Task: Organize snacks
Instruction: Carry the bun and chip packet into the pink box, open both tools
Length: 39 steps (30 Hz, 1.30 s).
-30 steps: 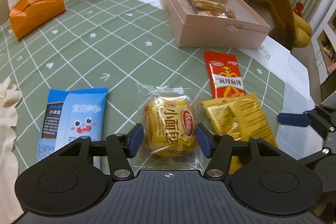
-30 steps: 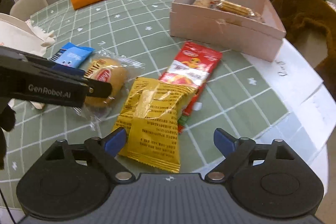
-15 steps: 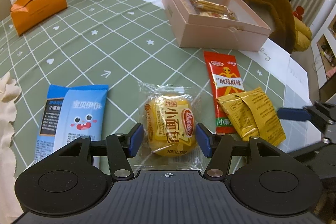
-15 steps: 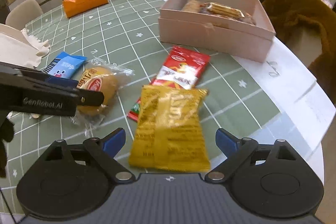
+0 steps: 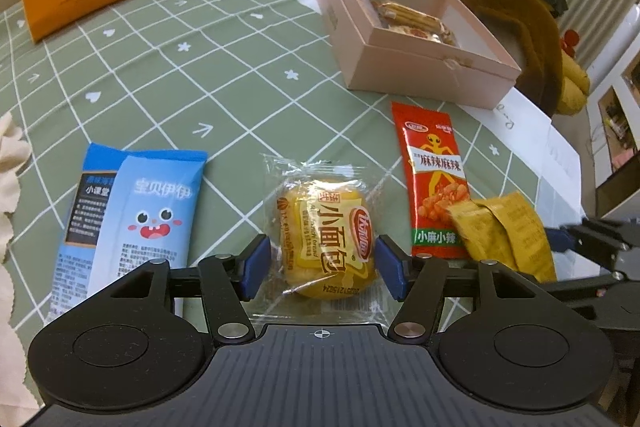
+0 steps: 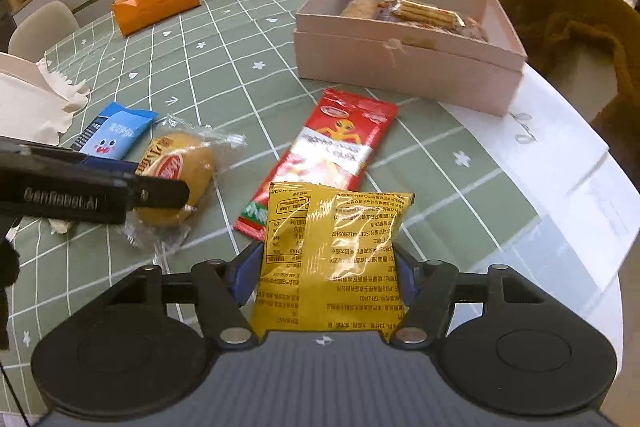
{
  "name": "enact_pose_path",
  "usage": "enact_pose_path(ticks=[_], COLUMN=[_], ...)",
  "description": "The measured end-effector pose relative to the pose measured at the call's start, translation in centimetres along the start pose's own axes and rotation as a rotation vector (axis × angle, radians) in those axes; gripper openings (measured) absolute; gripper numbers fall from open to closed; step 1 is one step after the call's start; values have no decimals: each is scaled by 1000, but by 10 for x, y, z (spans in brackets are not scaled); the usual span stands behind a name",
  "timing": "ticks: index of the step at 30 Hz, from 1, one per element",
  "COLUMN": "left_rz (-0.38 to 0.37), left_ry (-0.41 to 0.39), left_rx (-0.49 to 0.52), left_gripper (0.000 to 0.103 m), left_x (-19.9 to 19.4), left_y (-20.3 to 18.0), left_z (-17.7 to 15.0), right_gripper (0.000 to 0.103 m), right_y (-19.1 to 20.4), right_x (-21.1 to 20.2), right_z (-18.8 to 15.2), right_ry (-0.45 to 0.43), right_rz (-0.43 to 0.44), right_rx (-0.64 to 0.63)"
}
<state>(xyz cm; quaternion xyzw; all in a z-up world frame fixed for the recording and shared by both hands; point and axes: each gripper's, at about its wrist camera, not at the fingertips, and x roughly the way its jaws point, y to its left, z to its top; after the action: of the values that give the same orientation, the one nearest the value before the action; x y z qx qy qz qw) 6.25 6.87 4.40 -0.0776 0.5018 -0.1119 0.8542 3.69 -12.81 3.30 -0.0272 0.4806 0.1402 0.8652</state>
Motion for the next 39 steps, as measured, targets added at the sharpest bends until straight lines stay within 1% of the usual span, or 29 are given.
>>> enact_pose_path(ticks=[2,4,7,11,13,15,17,19,22,23,24,25,27,28,29,30,32,33,34,36,38,39], left_rz=[-3,-23,-53,-85,-127,-166,-192,-199,-218,-234,-251,-255,-234,-218,-222,-242,-280,-287,-279,-239,-212,-216], left_ry=[-6,-10,-8,9,17,1,-65,-163,-309,-340,-359,-355,-336,-349,-362,-366,-341,-315,-294,-237,-174,-145], left_rx=[-5,4,46,124,136,127,125,126,104,105,92,71,28,-2,-24,-45,-75,-84,-82,-66,-62,-69], left_gripper=[58,54,53,52,52,52,52,52,53,53,54,54,51,51,51,51,51,51,51,51,51,51], left_x=[-2,-6,-13,-25,-32,-40,-56,-74,-95,-97,-94,-85,-64,-56,-51,-46,-37,-32,-29,-22,-15,-13], left_y=[-2,-7,-20,-47,-59,-66,-73,-76,-83,-86,-88,-89,-88,-85,-80,-75,-66,-61,-59,-56,-50,-47], left_z=[-1,-5,-16,-29,-32,-24,-1,33,103,123,147,167,193,198,198,192,177,163,150,119,88,69], right_gripper=[66,66,66,66,66,66,66,66,66,66,66,66,66,66,66,66,66,66,66,66,66,66], right_y=[-5,-11,-20,-34,-39,-45,-50,-55,-61,-62,-64,-65,-68,-70,-73,-75,-83,-87,-91,-98,-101,-101], right_x=[-4,-7,-13,-24,-29,-36,-44,-55,-78,-86,-93,-99,-106,-108,-110,-110,-108,-104,-97,-83,-70,-67], right_z=[-5,-10,-18,-24,-26,-27,-27,-24,-12,-7,-2,3,12,15,16,16,12,10,7,6,12,20], right_ry=[5,11,17,2,-8,-23,-44,-73,-135,-159,-182,-203,-229,-235,-238,-239,-227,-213,-192,-140,-102,-103], right_rz=[-1,-5,-22,-37,-43,-46,-46,-40,-27,-26,-30,-39,-64,-80,-94,-102,-110,-112,-113,-106,-71,-59], right_rx=[16,26,40,67,81,96,115,133,131,123,115,108,103,103,108,114,134,146,160,196,222,221])
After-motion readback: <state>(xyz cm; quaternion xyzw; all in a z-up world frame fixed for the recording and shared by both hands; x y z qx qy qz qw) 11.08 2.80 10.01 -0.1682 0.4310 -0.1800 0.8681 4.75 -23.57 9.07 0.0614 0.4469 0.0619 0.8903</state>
